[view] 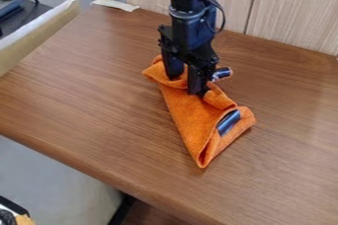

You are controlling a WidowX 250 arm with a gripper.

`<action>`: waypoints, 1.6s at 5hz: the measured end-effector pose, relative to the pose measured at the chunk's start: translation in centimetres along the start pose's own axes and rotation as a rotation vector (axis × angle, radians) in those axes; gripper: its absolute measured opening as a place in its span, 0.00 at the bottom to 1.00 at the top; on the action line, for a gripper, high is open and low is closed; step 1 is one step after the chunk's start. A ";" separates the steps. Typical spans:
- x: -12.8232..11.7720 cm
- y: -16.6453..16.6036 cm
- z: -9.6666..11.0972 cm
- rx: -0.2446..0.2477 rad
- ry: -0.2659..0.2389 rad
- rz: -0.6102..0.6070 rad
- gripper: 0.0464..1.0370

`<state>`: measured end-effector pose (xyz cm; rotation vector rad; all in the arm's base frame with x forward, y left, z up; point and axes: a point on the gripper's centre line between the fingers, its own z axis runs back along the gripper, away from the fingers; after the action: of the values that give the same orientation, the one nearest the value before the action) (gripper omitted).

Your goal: Unfold the cloth from bottom right to top left

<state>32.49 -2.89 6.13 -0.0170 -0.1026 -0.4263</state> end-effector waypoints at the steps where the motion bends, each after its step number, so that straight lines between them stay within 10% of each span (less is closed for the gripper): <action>1: -0.1 0.1 -0.2 0.013 0.000 0.014 0.33; 3: -0.4 0.3 -0.1 0.012 0.014 0.011 0.02; 6: 0.7 8.4 5.0 -0.009 -0.116 0.191 0.01; 8: -1.2 15.1 2.7 0.001 -0.044 0.324 0.01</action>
<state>37.35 11.45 8.73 -0.0414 -0.1412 -0.1023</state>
